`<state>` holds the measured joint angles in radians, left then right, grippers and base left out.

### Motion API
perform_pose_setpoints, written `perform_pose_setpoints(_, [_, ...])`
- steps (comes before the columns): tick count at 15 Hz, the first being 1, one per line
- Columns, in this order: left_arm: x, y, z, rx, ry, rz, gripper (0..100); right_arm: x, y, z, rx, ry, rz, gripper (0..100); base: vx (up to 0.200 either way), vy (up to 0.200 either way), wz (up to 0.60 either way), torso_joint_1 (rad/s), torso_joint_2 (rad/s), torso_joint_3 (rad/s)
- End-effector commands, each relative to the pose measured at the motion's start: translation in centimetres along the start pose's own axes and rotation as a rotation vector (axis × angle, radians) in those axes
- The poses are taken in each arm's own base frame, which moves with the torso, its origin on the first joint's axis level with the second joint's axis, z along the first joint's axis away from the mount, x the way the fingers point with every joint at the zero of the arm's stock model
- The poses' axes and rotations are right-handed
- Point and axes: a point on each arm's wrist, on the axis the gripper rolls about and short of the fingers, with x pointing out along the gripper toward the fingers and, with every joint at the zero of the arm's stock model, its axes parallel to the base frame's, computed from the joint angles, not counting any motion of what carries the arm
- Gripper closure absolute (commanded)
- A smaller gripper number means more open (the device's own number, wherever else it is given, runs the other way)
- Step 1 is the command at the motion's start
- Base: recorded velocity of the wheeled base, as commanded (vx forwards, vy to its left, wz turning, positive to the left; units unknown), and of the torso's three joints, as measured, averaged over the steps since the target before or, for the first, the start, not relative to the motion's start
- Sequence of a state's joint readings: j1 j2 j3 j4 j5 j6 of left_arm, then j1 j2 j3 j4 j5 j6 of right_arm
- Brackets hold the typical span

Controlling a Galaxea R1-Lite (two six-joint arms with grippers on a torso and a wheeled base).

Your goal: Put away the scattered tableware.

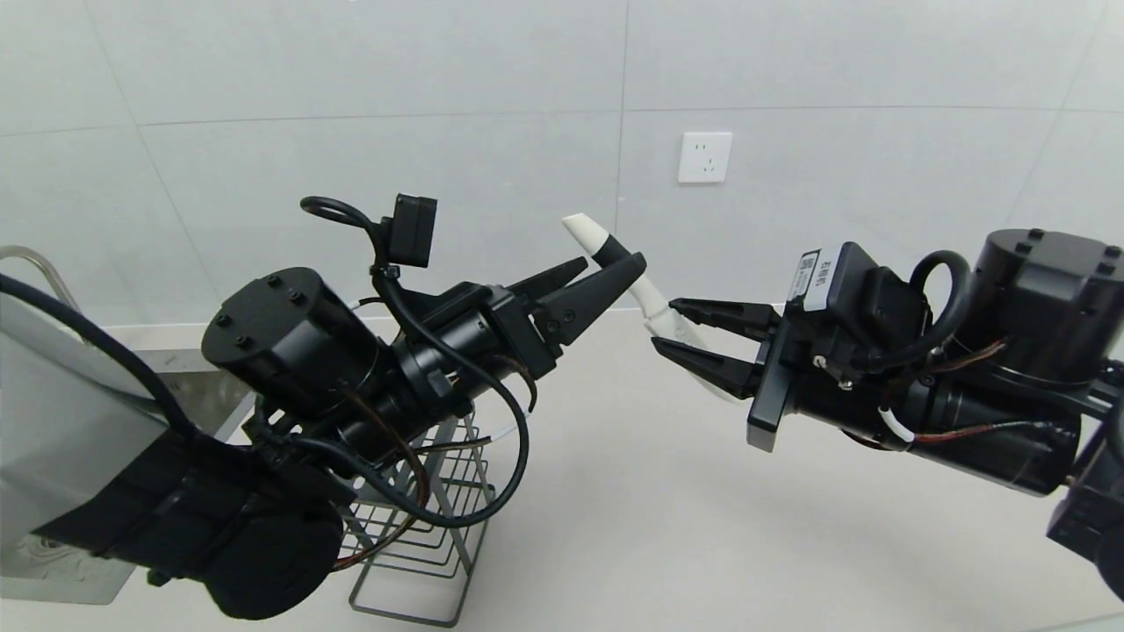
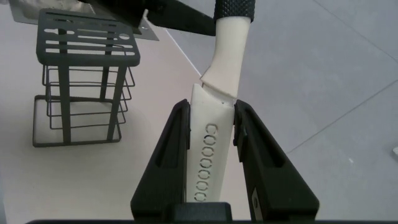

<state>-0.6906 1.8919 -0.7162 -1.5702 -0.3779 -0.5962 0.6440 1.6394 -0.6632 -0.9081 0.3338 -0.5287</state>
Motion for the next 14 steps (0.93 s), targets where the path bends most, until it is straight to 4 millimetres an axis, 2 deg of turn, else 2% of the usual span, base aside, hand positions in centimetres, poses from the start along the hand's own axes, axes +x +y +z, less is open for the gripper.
perform_pose_setpoints(1, [1.3,0.0,-0.2,0.0,-0.014,-0.029,0,0.2,-0.1,0.0,-0.001,-0.001,0.0,100,0.0,0.0,0.0,0.0,0.0,0.0])
perform_pose_setpoints(10, [4.2,-0.2,1.1,0.034,-0.103,-0.097,0,1.3,-1.0,0.9,-0.016,-0.031,-0.04,100,0.0,0.0,0.0,0.0,0.0,0.0])
perform_pose_setpoints(11, [4.5,0.0,1.0,0.033,-0.109,-0.093,100,1.4,-0.9,1.0,-0.017,-0.035,-0.037,100,0.0,0.0,0.0,0.0,0.0,0.0])
perform_pose_setpoints(14, [4.8,0.3,0.7,0.038,-0.111,-0.088,100,1.4,-1.0,1.3,-0.02,-0.043,-0.042,100,0.0,0.0,0.0,0.0,0.0,0.0])
